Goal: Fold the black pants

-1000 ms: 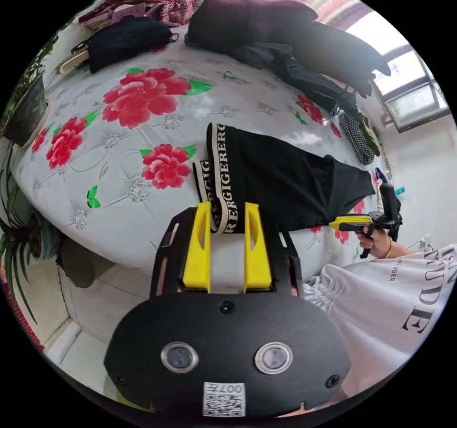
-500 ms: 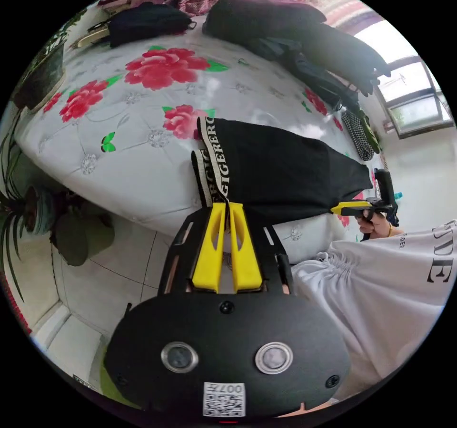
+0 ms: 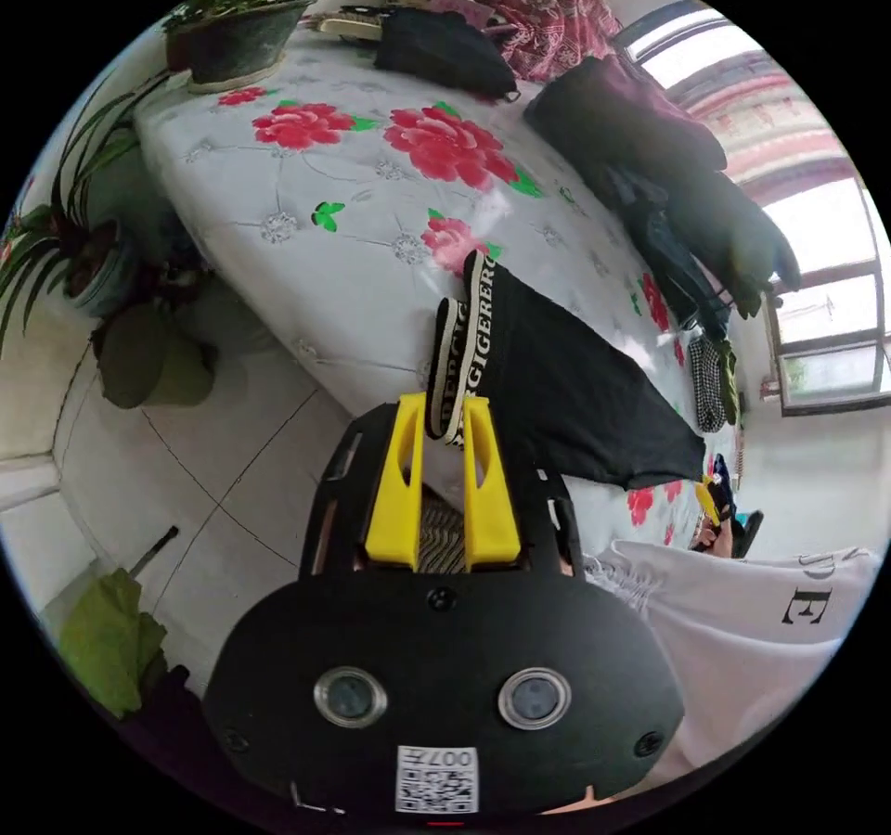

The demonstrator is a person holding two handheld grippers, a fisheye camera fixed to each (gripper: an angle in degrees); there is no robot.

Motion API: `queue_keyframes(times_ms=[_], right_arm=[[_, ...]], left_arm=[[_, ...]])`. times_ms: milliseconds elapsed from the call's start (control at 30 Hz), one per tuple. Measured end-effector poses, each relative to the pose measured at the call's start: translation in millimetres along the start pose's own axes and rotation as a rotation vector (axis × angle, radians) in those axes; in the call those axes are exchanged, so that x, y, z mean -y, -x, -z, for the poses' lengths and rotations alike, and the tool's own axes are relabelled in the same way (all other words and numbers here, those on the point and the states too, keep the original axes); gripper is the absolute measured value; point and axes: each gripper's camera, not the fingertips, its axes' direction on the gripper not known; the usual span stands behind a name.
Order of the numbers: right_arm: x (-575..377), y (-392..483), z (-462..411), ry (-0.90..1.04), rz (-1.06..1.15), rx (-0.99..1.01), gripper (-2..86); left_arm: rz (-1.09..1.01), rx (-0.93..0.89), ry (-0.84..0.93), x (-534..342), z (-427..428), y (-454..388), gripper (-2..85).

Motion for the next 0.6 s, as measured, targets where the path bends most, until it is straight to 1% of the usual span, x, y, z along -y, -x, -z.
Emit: queue_keyframes(times_ms=[67, 100, 167, 233, 300, 367, 433, 500, 533, 600], right_arm=[[14.0, -76.2, 51.2, -0.169, -0.187, -0.048, 7.9], [17.8, -91.8, 58.8, -0.195, -0.224, -0.044, 8.1], [31.7, -140.5, 71.9, -0.274, -0.331, 0.004, 8.4], [39.3, -160.0, 69.6, -0.311, -0.375, 0.031, 8.4], [41.9, -165.4, 60.9, -0.335, -0.404, 0.044, 8.0], [34.7, -152.7, 56.1, -0.437, -0.427, 0.040, 6.3], [32.7, -142.3, 52.1, -0.481, -0.455, 0.038, 4.3], [39.5, -136.4, 47.7, -0.458, -0.474, 0.066, 2.3], [49.0, -131.7, 45.3, -0.419, -0.457, 0.134, 1.4], [61.8, -107.8, 52.9, -0.415, -0.389, 0.158, 0.6]], left_arm=[[0.123, -0.084, -0.031, -4.4, 6.5, 10.8, 8.8], [0.156, -0.103, -0.038, -5.7, 6.8, 13.1, 9.3], [0.271, -0.210, -0.051, -10.3, 1.5, 19.8, 11.6], [0.350, -0.285, -0.060, -14.1, -5.8, 22.7, 12.9], [0.405, -0.308, -0.099, -20.2, -8.2, 24.6, 12.8], [0.480, -0.331, -0.122, -29.7, -6.9, 32.9, 12.2], [0.528, -0.339, -0.128, -36.5, -3.5, 39.2, 12.0], [0.549, -0.310, -0.141, -42.0, 1.9, 42.3, 11.9], [0.551, -0.292, -0.145, -44.6, 4.3, 43.3, 11.9], [0.549, -0.287, -0.137, -48.6, 3.9, 44.2, 12.0]])
